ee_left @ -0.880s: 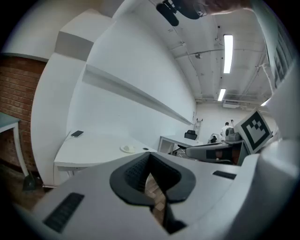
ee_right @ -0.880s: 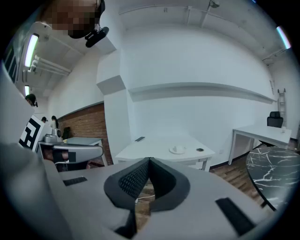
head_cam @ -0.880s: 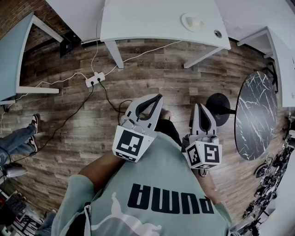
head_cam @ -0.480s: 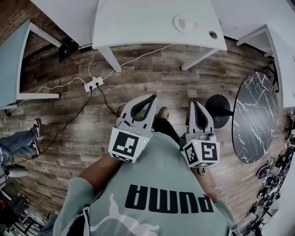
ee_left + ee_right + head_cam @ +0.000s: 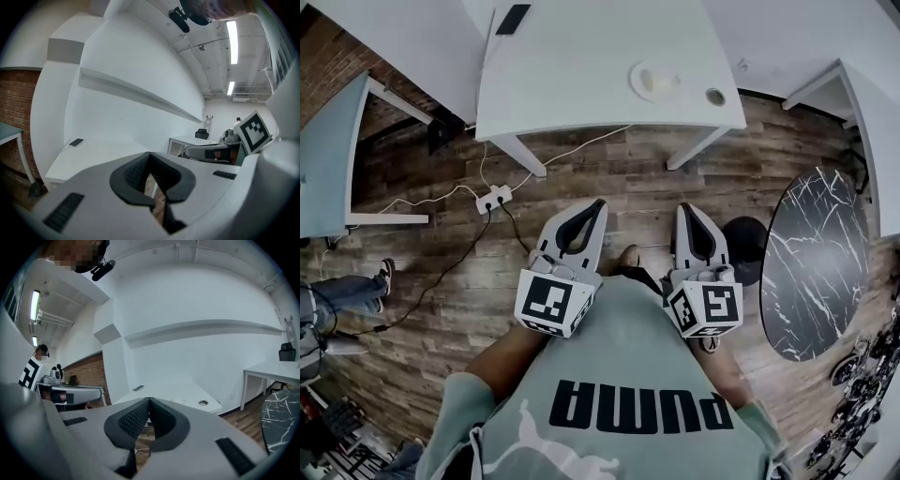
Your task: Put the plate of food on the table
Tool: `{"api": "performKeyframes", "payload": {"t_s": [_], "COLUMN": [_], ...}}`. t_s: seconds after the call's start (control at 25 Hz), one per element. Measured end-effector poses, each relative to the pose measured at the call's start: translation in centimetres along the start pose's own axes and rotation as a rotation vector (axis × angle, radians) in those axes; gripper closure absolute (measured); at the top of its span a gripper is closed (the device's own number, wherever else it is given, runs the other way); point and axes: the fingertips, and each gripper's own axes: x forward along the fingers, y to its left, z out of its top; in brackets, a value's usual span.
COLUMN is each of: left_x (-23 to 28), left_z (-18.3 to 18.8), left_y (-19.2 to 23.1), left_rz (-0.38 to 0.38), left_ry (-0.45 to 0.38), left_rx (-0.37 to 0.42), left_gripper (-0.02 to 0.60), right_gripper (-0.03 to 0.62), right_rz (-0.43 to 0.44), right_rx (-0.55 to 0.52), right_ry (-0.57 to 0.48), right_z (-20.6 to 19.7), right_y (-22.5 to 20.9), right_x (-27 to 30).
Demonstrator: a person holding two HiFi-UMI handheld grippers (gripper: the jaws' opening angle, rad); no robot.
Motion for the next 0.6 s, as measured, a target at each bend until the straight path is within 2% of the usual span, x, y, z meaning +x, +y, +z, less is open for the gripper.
{"api": "performKeyframes", "payload": {"t_s": [0.32,0.6], "left_x": [4.4,7.1], "left_z": [0.6,0.5], "left_y": [-2.0,-4.5], "left_rz": [0.052,0.053], "left_ry": [0.021,0.031], "left_rx": [0.007,-0.015], "left_gripper": [0.575,0.575], "right_gripper": [0.586,0.586], "right_rz": [0.059,0.074], "right_rx": [0.031,0.061], "right_ry": [-0.004,-0.019], "right_z": [0.0,0.3], "right_y": [-4.8,-8.6], "right_x": [1.3,0.6]}}
